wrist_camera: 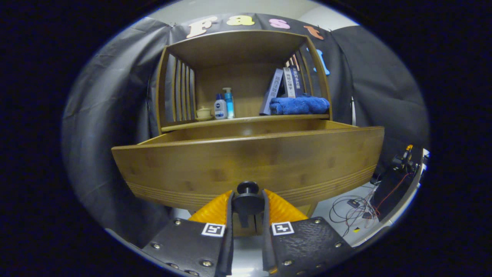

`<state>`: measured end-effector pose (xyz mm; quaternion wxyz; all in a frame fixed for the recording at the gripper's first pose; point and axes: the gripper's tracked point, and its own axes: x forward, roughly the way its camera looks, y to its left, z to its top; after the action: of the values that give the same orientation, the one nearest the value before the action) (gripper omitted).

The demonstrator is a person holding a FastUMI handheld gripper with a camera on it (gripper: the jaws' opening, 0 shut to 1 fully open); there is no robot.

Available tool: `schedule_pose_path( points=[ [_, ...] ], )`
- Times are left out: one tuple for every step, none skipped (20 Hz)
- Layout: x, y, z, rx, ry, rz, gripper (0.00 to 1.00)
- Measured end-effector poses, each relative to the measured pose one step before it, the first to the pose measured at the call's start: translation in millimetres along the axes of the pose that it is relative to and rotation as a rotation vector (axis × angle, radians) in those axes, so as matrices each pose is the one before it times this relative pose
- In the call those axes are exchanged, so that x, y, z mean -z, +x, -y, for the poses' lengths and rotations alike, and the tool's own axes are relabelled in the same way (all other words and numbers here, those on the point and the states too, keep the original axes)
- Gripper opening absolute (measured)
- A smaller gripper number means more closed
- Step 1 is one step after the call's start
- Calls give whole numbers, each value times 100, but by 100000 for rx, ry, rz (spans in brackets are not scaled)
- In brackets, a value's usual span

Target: Pull open the drawer, take out the items inside it, and place them on the countertop above the cabinet.

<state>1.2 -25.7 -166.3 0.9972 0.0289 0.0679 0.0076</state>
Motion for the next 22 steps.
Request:
schedule_pose_path(
  points=[
    [-123,129,-49,-376,-1417,1154,30],
    [95,70,-109,-1334,-2505,-130,30],
    [-103,15,261,413,-2029,-238,37],
    [-323,-4,120,-117,11,-1069,50],
    [-133,-338,-856,-3928,1870,-2595,63],
    [-1082,-266,-813,-3823,2812,412,75],
    [-1078,-564,-441,-750,2095,220,88],
    [-1205,-403,758,2293,826,700,100],
    [-1376,-452,402,1214,-719,1109,100],
    [-1412,-481,-437,-233,-1112,1313,100],
    [-1330,-296,-380,-860,-2042,1696,100],
    [-1161,61,-94,26,-2348,1219,100],
    [-776,202,-129,-224,-2542,-546,100],
    [-664,296,-242,-160,-1948,-949,100],
    [-642,425,-141,-384,-458,-1732,100],
    [-931,472,-408,-1038,1153,-872,100],
    [-864,684,-315,-1342,1105,-1701,100],
    [-745,896,-70,-692,1003,-1994,100],
    [-461,1109,150,-26,332,-3589,100],
    [-456,1005,264,216,347,-2739,100],
    [-401,1287,313,290,243,-3468,100],
    [202,1216,519,825,753,-4578,100]
  ],
)
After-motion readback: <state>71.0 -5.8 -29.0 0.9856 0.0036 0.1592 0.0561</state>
